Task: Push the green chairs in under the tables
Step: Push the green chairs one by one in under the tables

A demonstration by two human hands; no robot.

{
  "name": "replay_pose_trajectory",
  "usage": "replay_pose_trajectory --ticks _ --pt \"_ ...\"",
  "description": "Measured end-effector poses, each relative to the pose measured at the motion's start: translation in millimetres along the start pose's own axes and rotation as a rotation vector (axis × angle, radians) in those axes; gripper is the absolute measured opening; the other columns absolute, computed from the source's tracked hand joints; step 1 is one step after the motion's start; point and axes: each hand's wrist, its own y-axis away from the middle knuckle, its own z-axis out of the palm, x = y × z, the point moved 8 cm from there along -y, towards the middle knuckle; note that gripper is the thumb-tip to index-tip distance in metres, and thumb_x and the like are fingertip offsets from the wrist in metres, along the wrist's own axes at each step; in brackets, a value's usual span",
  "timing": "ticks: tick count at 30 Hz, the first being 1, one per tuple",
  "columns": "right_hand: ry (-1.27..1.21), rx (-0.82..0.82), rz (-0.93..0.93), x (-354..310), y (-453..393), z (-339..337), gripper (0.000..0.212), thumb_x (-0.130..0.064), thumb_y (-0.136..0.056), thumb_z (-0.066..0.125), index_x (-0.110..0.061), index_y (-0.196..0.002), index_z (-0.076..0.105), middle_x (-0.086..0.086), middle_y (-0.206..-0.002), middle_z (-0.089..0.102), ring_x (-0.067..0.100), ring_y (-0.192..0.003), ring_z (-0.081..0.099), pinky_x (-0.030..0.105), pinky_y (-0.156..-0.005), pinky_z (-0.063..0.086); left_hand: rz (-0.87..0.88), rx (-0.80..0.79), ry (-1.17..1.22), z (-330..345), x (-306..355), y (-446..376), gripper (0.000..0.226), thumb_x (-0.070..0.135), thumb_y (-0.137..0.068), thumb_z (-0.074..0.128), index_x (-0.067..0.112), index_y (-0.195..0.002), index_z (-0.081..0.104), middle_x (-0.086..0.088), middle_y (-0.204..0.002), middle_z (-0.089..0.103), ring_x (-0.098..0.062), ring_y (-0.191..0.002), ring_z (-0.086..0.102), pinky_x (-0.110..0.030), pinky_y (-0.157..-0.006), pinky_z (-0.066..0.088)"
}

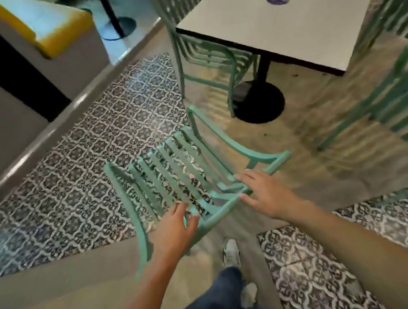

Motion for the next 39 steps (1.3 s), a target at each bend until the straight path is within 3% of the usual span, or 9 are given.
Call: replay_pose_trajectory --ticks 5,10,14,16,19,23,28,32,39 --pt "0.139 -0.153 -0.066 31.7 -25.7 25.4 0.051 -0.053 -0.095 0.043 -0.022 -0.135 0.05 -0.003 -0.129 0.054 0.016 -0.121 0.045 0.03 -0.103 0.033 0.042 -0.009 -0.081 19.7 4.2 -6.9 0.05 0.057 -0.094 0.042 0.025 -0.131 0.055 0.005 -0.126 0.059 -0.016 -0.111 0.057 -0.033 -0.092 0.046" --pt "0.332 -0.295 -0.203 39.8 -35.9 33.5 0.078 -0.08 -0.082 0.011 -0.029 -0.112 0.061 -0.007 -0.114 0.061 0.016 -0.108 0.053 0.036 -0.094 0.038 -0.054 -0.125 0.002 40.5 -4.0 8.7 0.079 0.087 -0.076 0.01 0.031 -0.099 0.06 0.011 -0.091 0.06 -0.01 -0.079 0.058 -0.038 -0.073 0.052" --pt "0.37 -0.35 -0.308 45.6 -53.1 31.7 0.089 -0.095 -0.066 0.008 -0.028 -0.089 0.063 -0.009 -0.083 0.059 0.015 -0.079 0.058 0.034 -0.068 0.047 -0.147 -0.085 -0.079 39.6 -4.0 28.7 0.06 0.079 -0.081 0.036 0.032 -0.11 0.061 0.011 -0.098 0.062 -0.012 -0.087 0.06 -0.031 -0.076 0.049" --pt "0.391 -0.352 -0.329 48.5 -58.8 33.7 0.096 -0.1 -0.056 0.007 -0.028 -0.086 0.063 -0.009 -0.078 0.059 0.014 -0.072 0.058 0.033 -0.064 0.05 -0.163 -0.01 -0.137 39.5 -6.3 41.3 0.061 0.077 -0.082 0.037 0.031 -0.112 0.061 0.007 -0.103 0.064 -0.018 -0.096 0.06 -0.034 -0.086 0.045" --pt "0.416 -0.341 -0.355 50.9 -59.3 37.4 0.093 -0.1 -0.053 0.01 -0.027 -0.081 0.061 -0.009 -0.072 0.057 0.015 -0.068 0.057 0.032 -0.059 0.047 -0.25 0.147 -0.256 43.5 -22.7 58.5 0.067 0.077 -0.082 0.027 0.025 -0.103 0.065 0.004 -0.097 0.068 -0.024 -0.096 0.062 -0.045 -0.094 0.043" --pt "0.463 -0.304 -0.397 46.8 -56.3 33.3 0.093 -0.096 -0.056 0.007 -0.024 -0.08 0.06 -0.006 -0.075 0.06 0.017 -0.069 0.057 0.032 -0.059 0.041 -0.255 0.294 -0.296 41.2 -30.2 69.6 0.062 0.072 -0.088 0.02 0.024 -0.09 0.059 0.005 -0.082 0.059 -0.023 -0.08 0.059 -0.043 -0.083 0.042" --pt "0.507 -0.258 -0.416 45.5 -51.1 32.4 0.086 -0.095 -0.064 0.014 -0.023 -0.076 0.059 -0.006 -0.068 0.058 0.015 -0.062 0.054 0.031 -0.056 0.041 -0.179 0.316 -0.256 36.9 -29.5 68.7 0.048 0.068 -0.088 0.027 0.027 -0.088 0.054 0.01 -0.08 0.051 -0.018 -0.075 0.055 -0.034 -0.07 0.035" --pt "0.487 -0.252 -0.392 43.5 -43.0 37.7 0.083 -0.095 -0.065 0.016 -0.023 -0.071 0.055 -0.006 -0.065 0.057 0.015 -0.06 0.055 0.032 -0.058 0.046 -0.13 0.339 -0.211 37.4 -37.5 72.5 0.044 0.065 -0.087 0.033 0.028 -0.087 0.055 0.012 -0.082 0.049 -0.015 -0.074 0.054 -0.031 -0.069 0.028" --pt "0.444 -0.223 -0.247 35.6 -18.7 49.9 0.087 -0.096 -0.064 0.01 -0.021 -0.071 0.055 -0.003 -0.066 0.058 0.02 -0.062 0.057 0.036 -0.064 0.051 0.03 0.276 -0.21 22.3 -62.9 57.9 0.046 0.068 -0.088 0.031 0.032 -0.09 0.058 0.016 -0.087 0.043 -0.01 -0.077 0.051 -0.031 -0.069 0.028"
